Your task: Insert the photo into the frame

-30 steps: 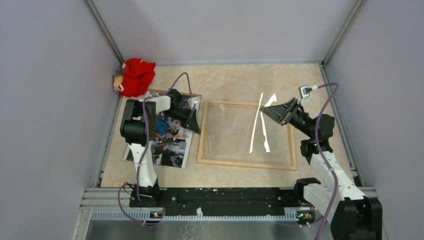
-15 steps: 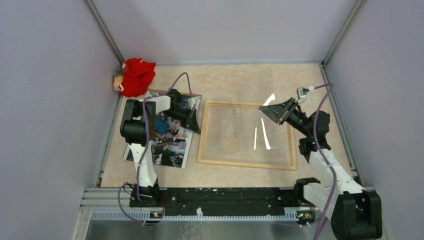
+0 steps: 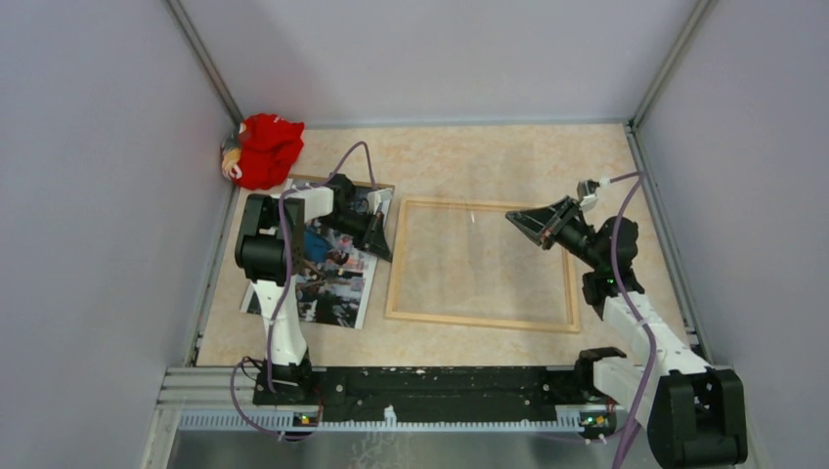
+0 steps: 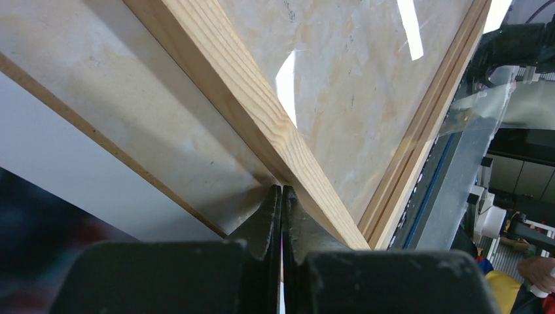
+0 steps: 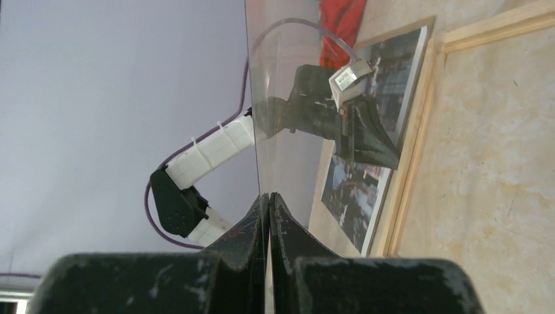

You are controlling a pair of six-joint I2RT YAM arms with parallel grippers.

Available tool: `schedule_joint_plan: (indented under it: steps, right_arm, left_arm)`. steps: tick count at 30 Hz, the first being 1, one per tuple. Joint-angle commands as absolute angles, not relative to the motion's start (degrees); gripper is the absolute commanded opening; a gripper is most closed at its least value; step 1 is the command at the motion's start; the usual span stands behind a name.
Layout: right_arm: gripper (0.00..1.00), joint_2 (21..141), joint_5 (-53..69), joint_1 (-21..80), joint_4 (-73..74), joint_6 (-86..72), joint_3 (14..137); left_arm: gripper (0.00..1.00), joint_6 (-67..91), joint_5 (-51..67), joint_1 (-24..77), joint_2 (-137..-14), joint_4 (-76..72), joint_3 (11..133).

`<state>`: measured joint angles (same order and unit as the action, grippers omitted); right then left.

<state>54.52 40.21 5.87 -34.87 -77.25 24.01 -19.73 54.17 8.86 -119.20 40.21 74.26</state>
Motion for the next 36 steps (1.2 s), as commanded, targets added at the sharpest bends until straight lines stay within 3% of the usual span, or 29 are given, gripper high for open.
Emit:
schedule_joint_plan:
  steps: [1, 8, 18, 36]
  right_arm:
    - [0.00, 54.5, 39.0, 6.3, -29.3, -77.5, 26.0]
    - [0.00, 52.5, 37.0, 6.4, -12.5, -74.5, 31.3]
    - [0.00, 50.5, 36.3, 6.3, -2.6, -73.1, 36.4]
    - [0.00, 51.4, 38.1, 6.4, -7.2, -75.9, 38.8]
  left_arm:
    - [0.00, -21.6, 52.7, 8.5, -118.3, 40.2, 75.5]
    - [0.00, -22.3, 52.2, 8.5, -117.8, 40.4, 75.0]
    - [0.00, -22.4, 52.2, 8.5, -117.5, 40.2, 74.6]
    - [0.00, -23.6, 52.4, 8.1, -116.6, 42.5, 76.8]
